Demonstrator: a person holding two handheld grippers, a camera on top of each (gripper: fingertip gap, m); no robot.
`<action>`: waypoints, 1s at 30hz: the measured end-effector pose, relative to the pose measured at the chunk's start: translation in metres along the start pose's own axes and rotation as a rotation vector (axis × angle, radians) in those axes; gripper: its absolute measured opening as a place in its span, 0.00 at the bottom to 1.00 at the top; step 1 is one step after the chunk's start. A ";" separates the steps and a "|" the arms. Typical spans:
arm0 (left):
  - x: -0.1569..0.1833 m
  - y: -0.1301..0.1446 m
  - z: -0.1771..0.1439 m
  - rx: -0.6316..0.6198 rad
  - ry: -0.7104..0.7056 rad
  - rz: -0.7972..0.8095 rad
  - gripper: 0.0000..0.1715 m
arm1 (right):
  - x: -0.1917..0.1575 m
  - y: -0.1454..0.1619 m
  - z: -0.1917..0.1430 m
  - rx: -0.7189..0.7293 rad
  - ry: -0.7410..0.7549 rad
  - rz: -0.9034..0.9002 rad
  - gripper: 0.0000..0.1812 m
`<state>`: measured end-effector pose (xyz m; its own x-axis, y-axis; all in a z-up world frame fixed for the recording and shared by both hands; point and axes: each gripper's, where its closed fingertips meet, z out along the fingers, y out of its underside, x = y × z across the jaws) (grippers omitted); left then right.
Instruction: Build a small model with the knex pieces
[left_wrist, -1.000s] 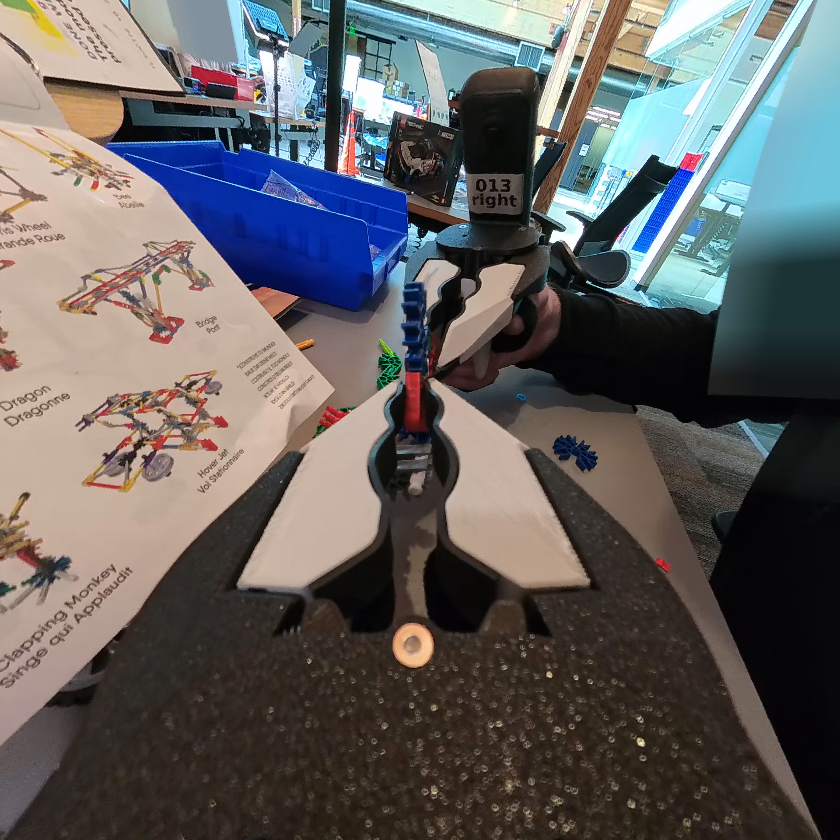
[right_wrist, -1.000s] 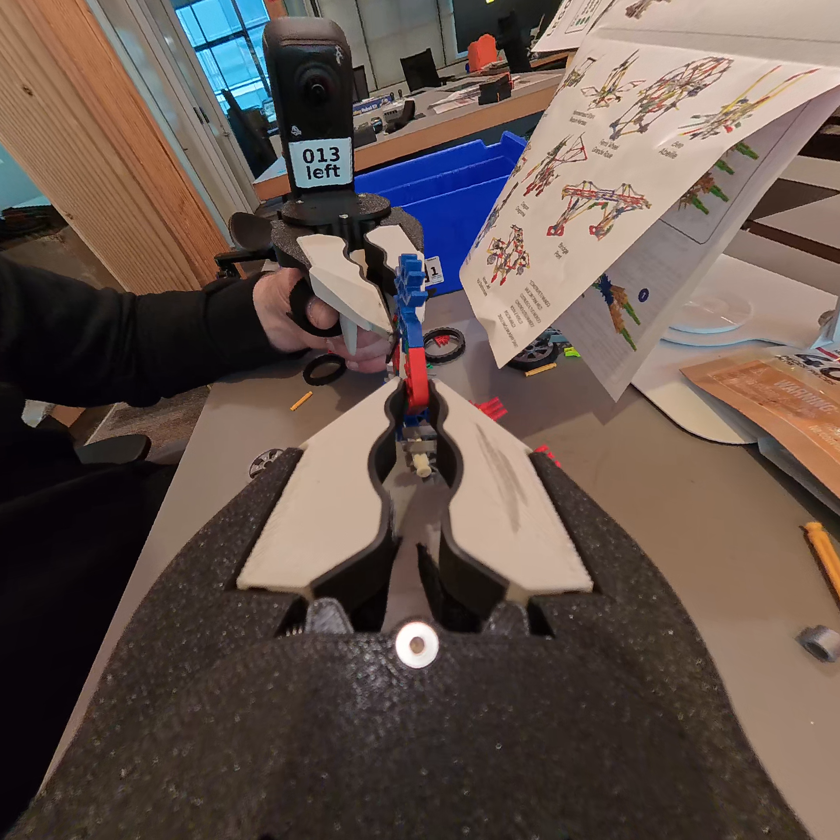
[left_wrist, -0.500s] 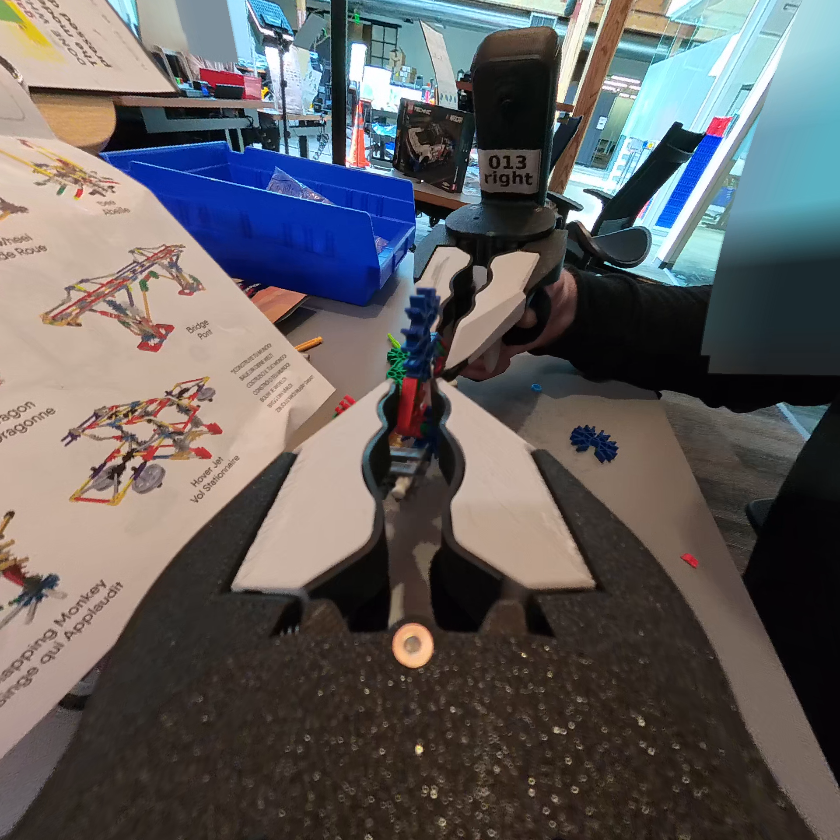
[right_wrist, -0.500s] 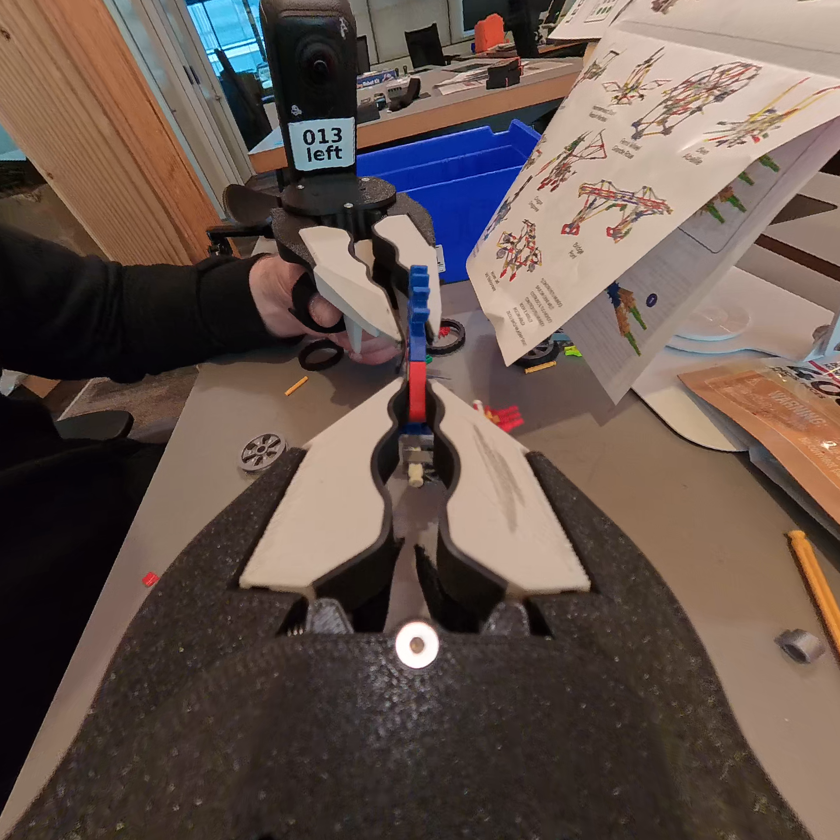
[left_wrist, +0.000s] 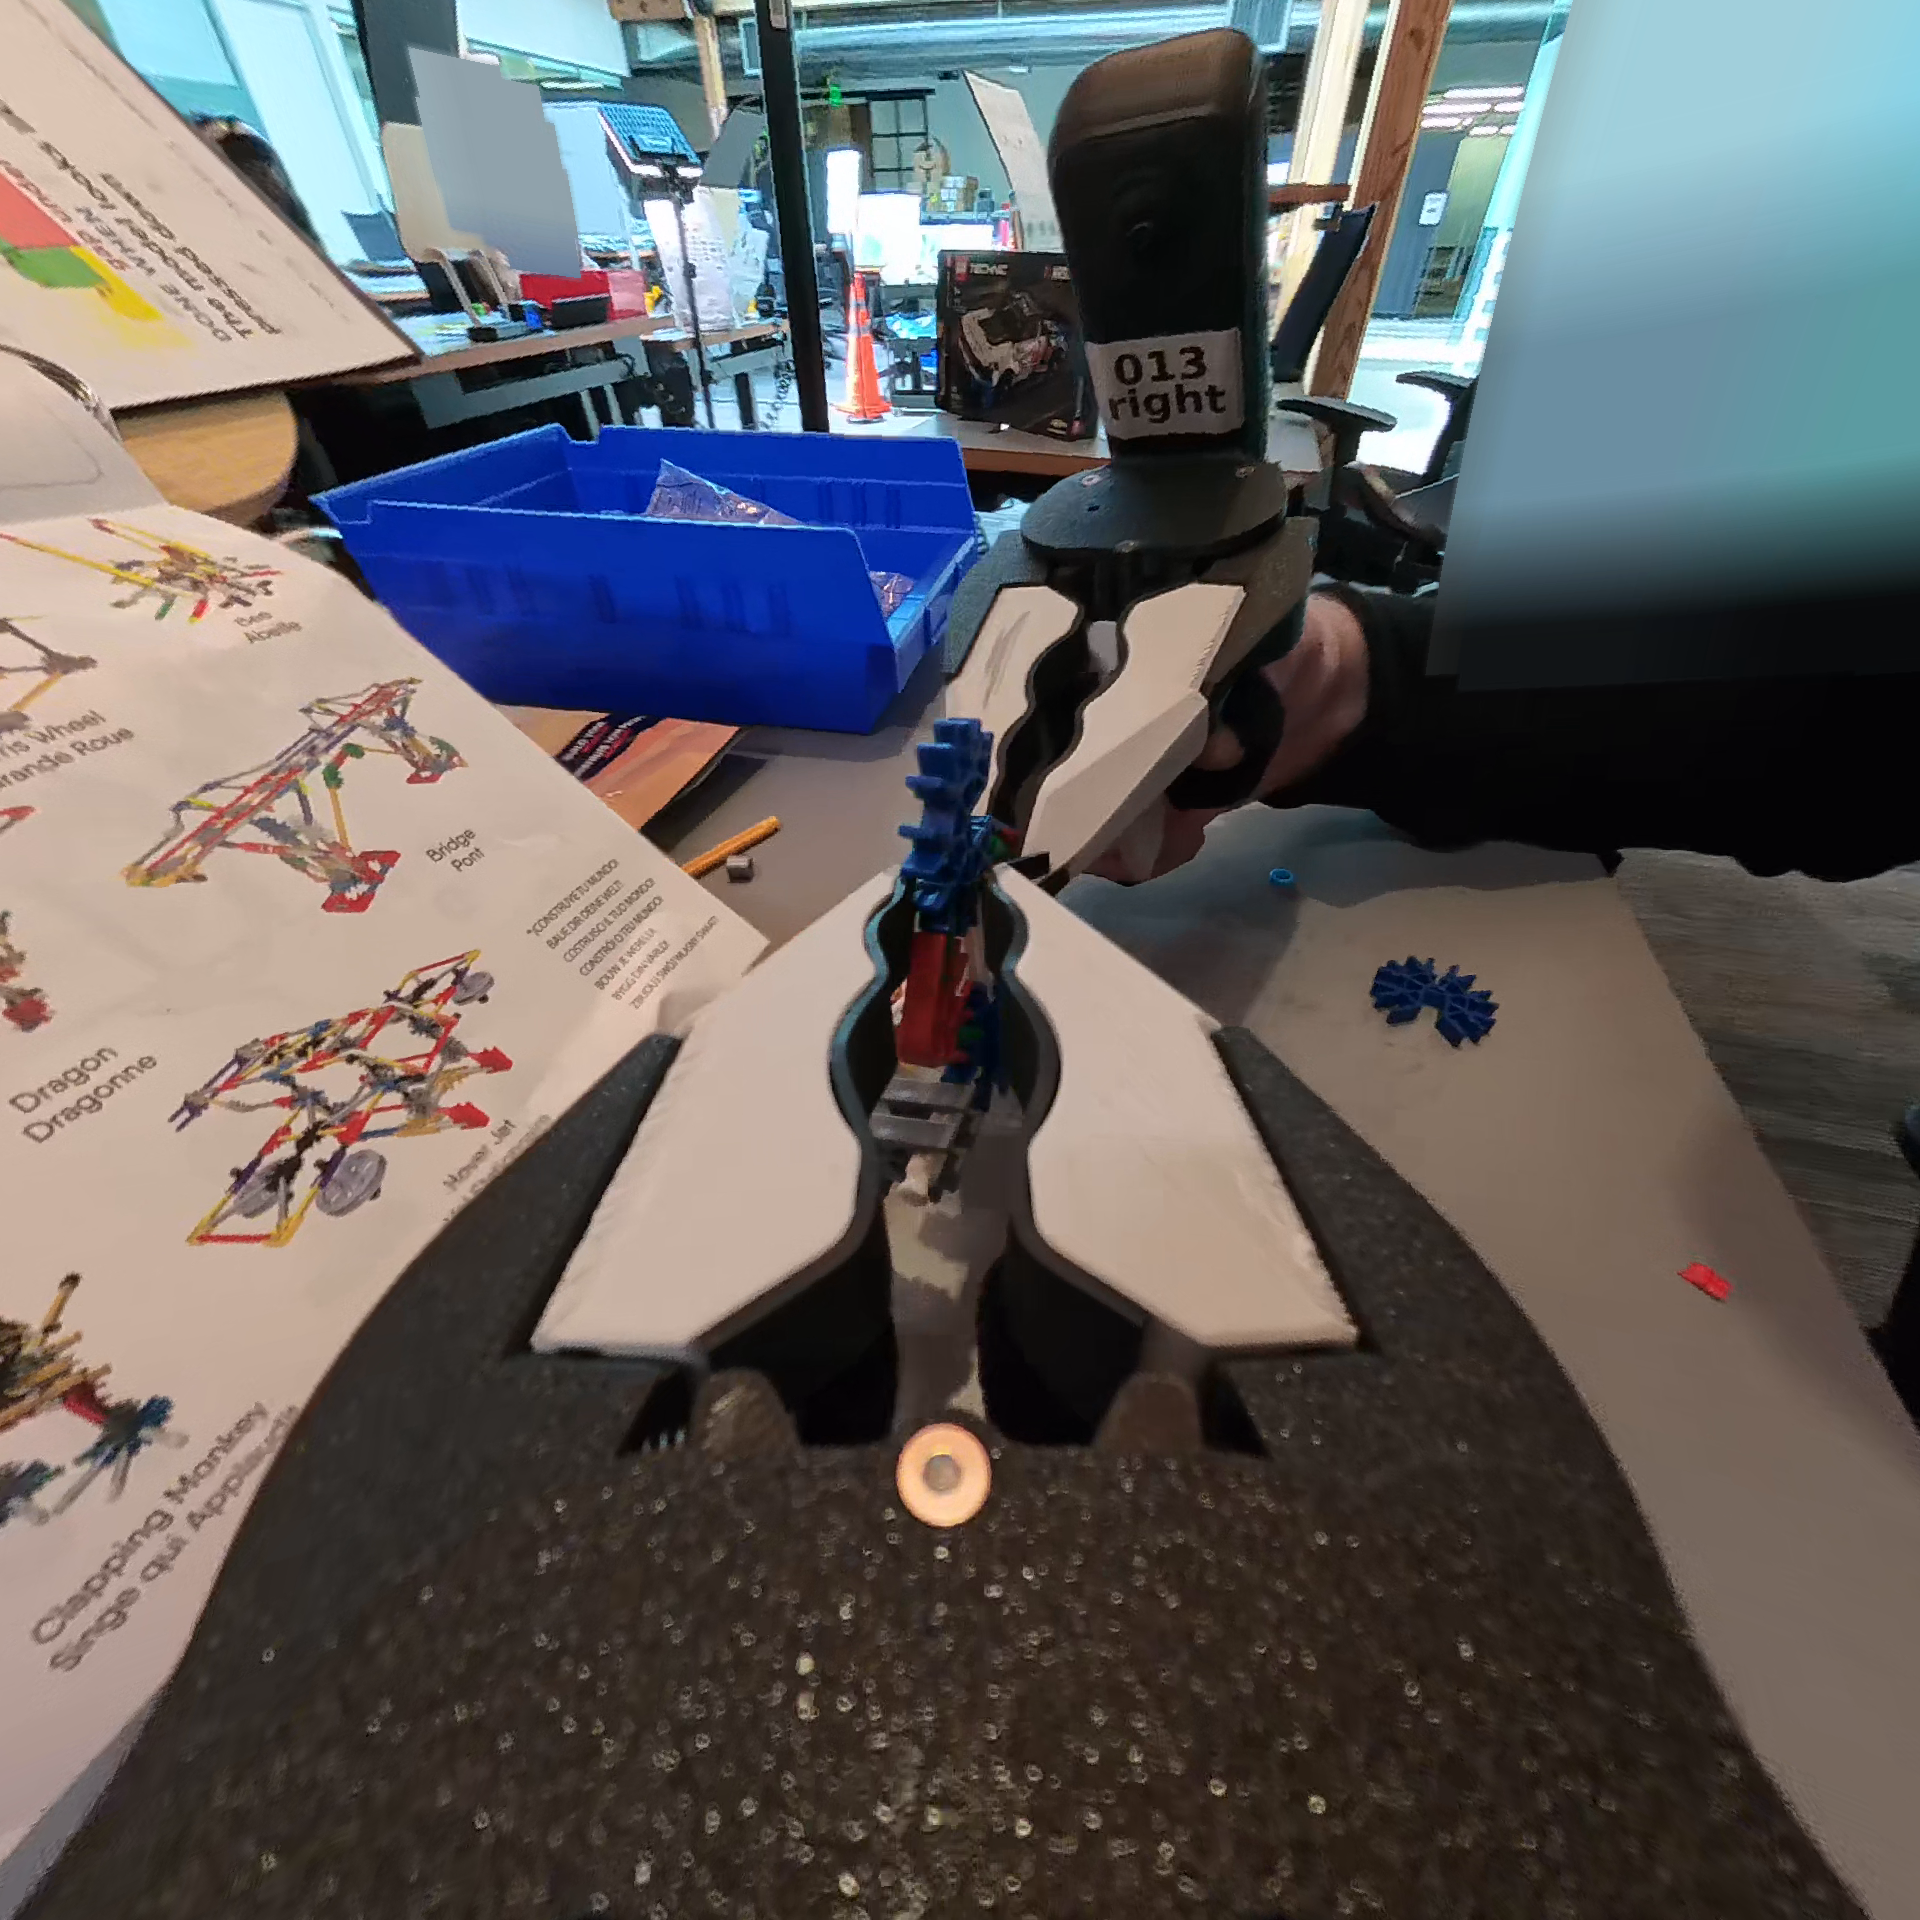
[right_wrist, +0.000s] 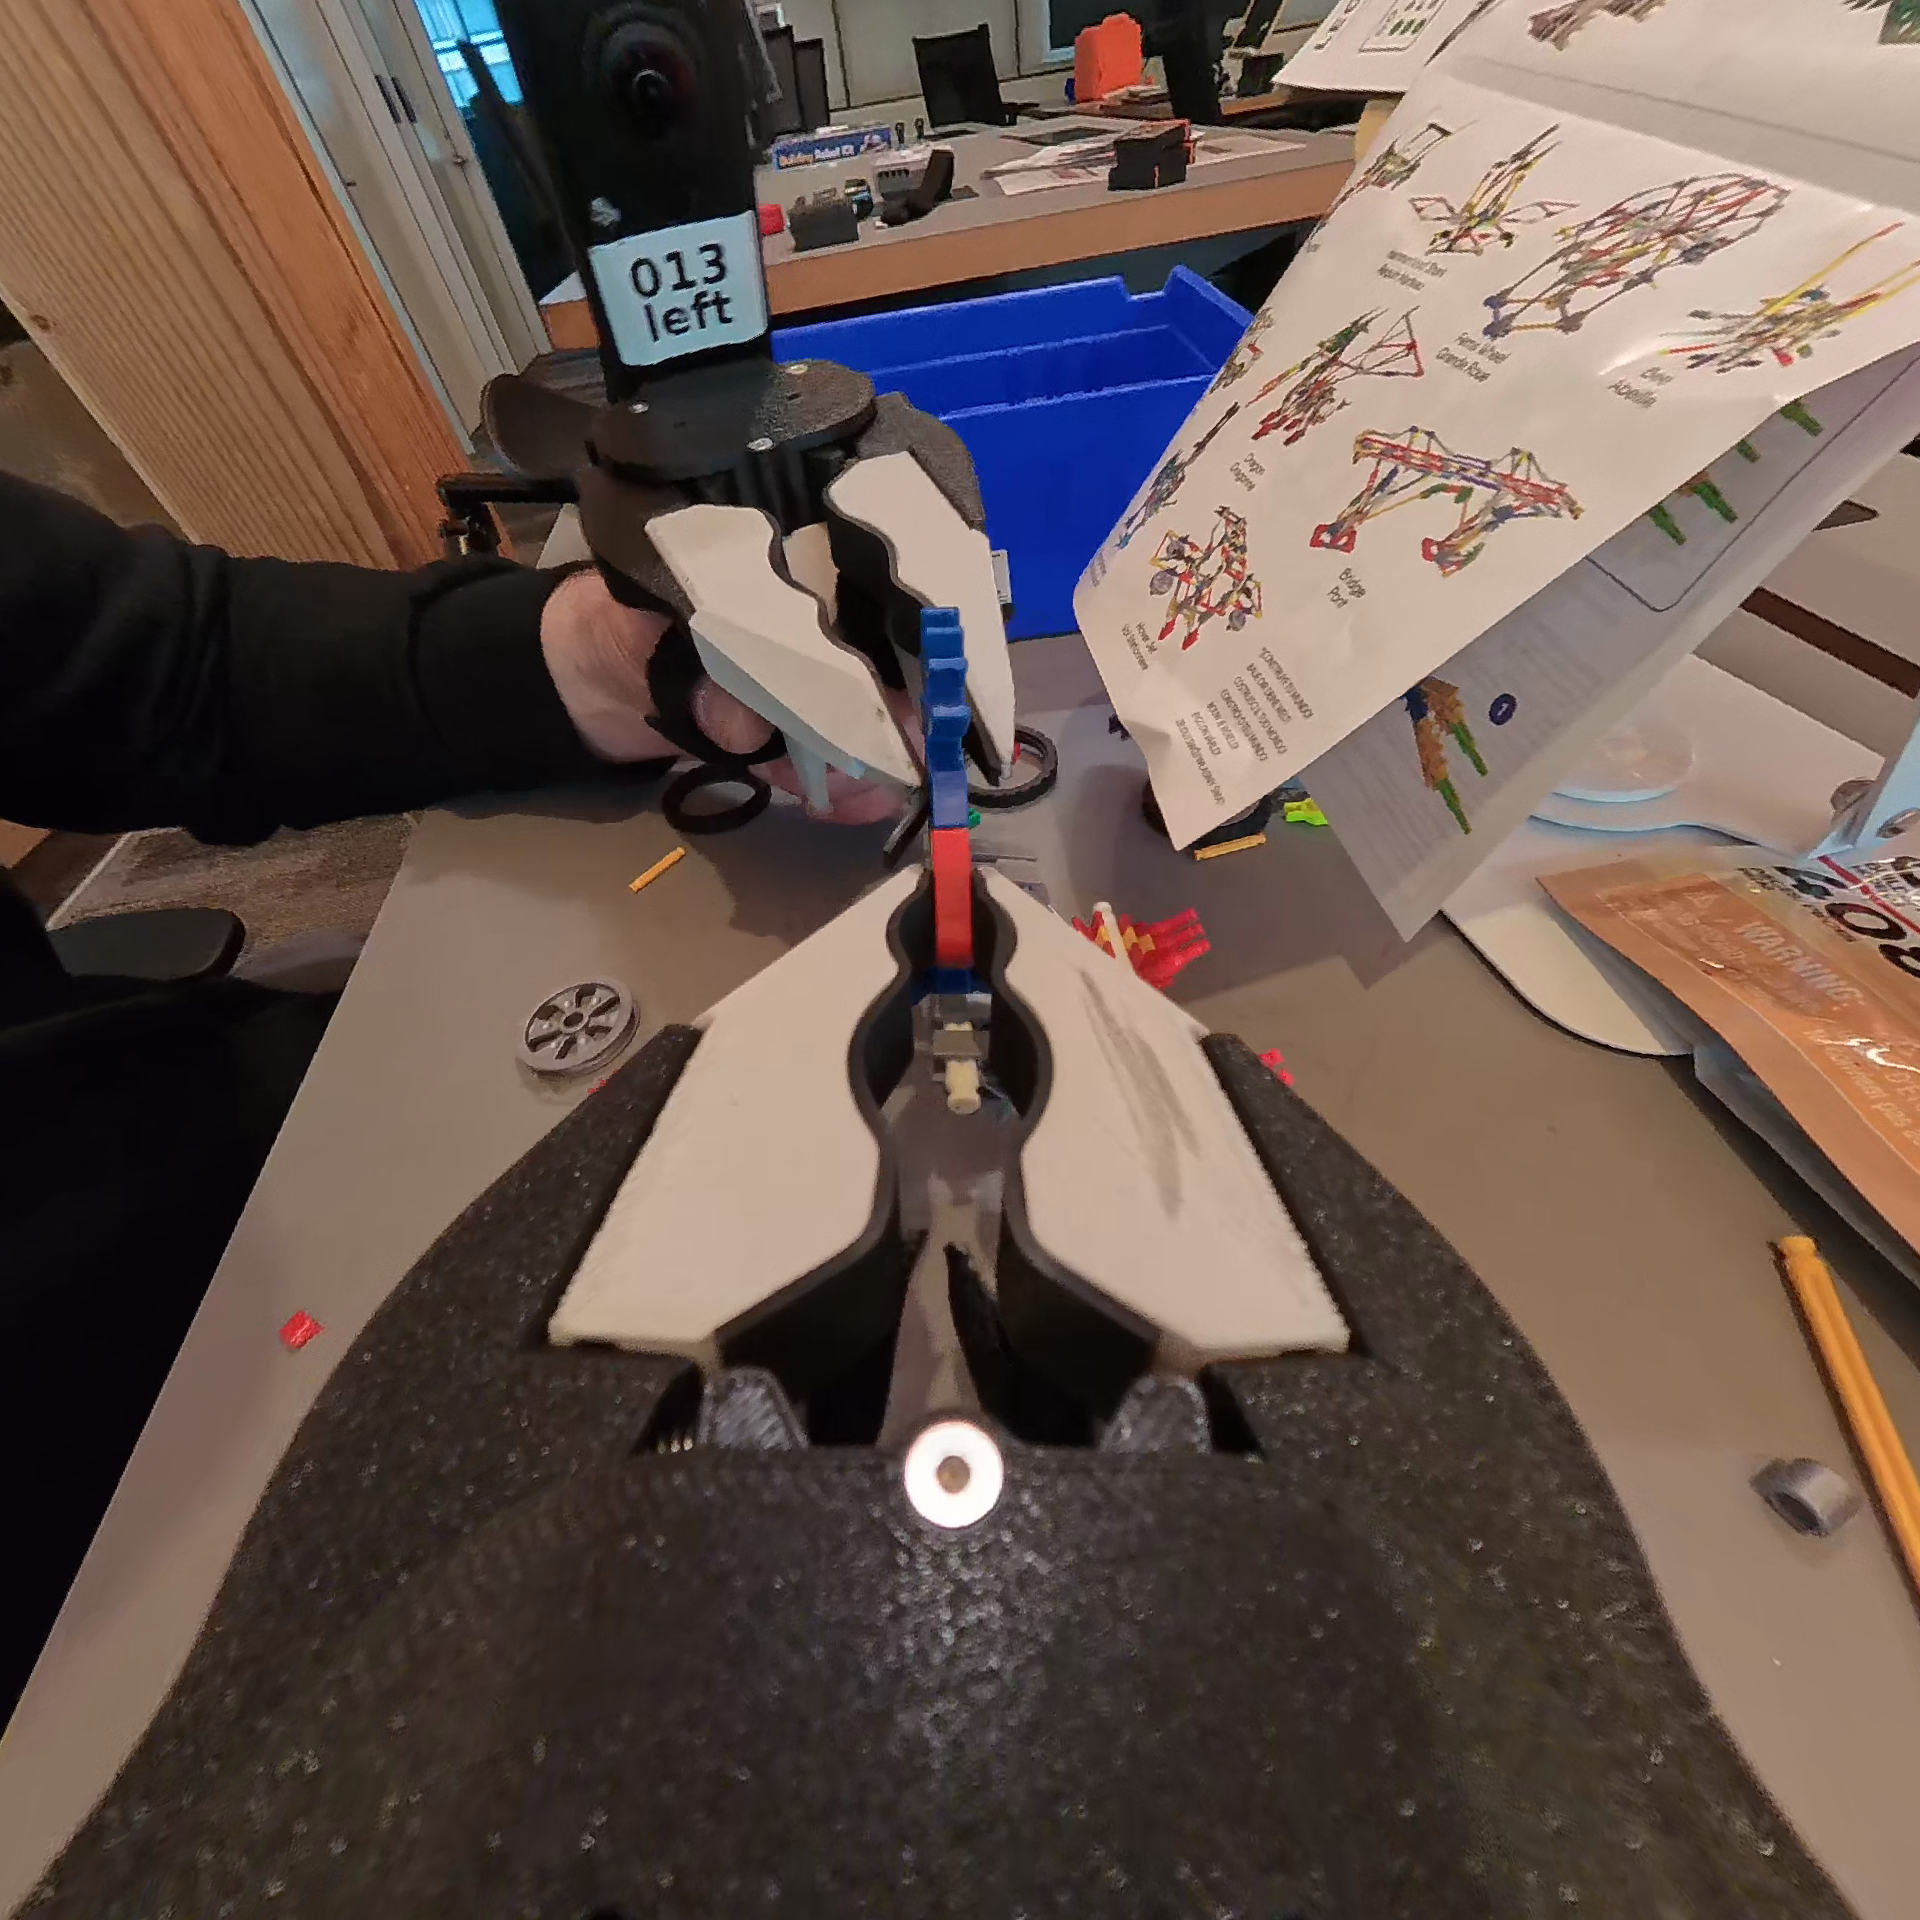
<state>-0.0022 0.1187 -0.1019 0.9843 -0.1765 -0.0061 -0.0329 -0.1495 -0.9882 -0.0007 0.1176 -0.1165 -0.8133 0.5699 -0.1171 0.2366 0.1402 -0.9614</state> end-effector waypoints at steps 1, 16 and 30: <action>-0.001 -0.001 0.000 0.001 -0.018 0.014 0.05 | 0.001 -0.001 0.000 0.005 0.008 0.003 0.03; -0.009 -0.007 0.003 0.001 -0.181 0.153 0.05 | 0.012 -0.007 -0.002 0.028 0.118 -0.031 0.02; -0.018 -0.009 0.006 -0.032 -0.351 0.325 0.05 | 0.025 -0.010 0.000 0.040 0.243 -0.027 0.03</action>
<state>-0.0186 0.1287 -0.0939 0.9210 0.1196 -0.3708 -0.3486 -0.1716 -0.9214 -0.0228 0.1304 -0.1099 -0.6664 0.7449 -0.0324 0.1914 0.1289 -0.9730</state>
